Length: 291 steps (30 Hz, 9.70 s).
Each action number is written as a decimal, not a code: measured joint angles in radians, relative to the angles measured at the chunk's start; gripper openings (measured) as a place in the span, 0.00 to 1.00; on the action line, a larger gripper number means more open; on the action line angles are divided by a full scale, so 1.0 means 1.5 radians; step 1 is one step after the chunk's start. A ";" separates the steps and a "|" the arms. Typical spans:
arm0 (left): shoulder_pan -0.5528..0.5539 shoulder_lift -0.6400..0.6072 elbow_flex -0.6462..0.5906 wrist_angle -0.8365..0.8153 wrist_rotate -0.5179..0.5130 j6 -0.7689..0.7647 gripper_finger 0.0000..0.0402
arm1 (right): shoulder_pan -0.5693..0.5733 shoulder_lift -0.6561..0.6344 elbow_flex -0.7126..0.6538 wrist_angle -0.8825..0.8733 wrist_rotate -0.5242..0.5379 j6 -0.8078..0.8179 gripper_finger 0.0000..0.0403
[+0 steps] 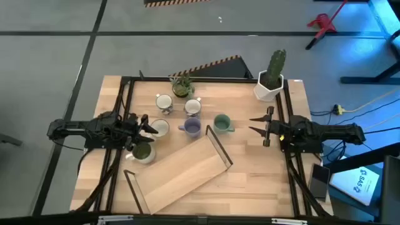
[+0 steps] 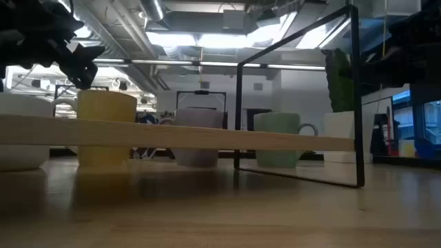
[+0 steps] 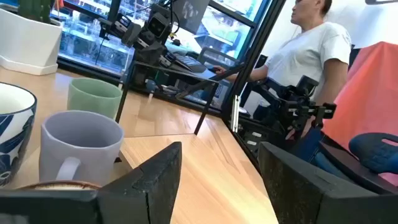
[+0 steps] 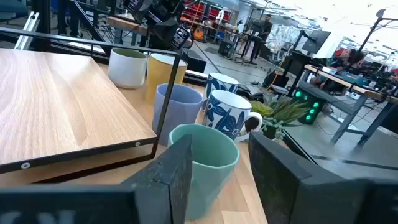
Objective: Place coffee mugs
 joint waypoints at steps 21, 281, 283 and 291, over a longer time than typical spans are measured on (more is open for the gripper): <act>0.000 0.000 0.000 0.000 0.000 0.000 0.52 | 0.000 0.000 0.000 0.000 0.000 0.000 0.35; -0.522 1.144 0.959 -0.822 -0.198 -0.681 0.04 | 0.000 0.000 0.000 0.005 0.086 0.107 0.35; -0.528 1.144 0.959 -0.817 -0.191 -0.685 0.04 | 0.000 0.000 0.000 0.005 0.086 0.107 0.35; -0.535 1.144 0.959 -0.815 -0.180 -0.703 0.04 | 0.000 0.000 0.000 0.005 0.085 0.092 0.35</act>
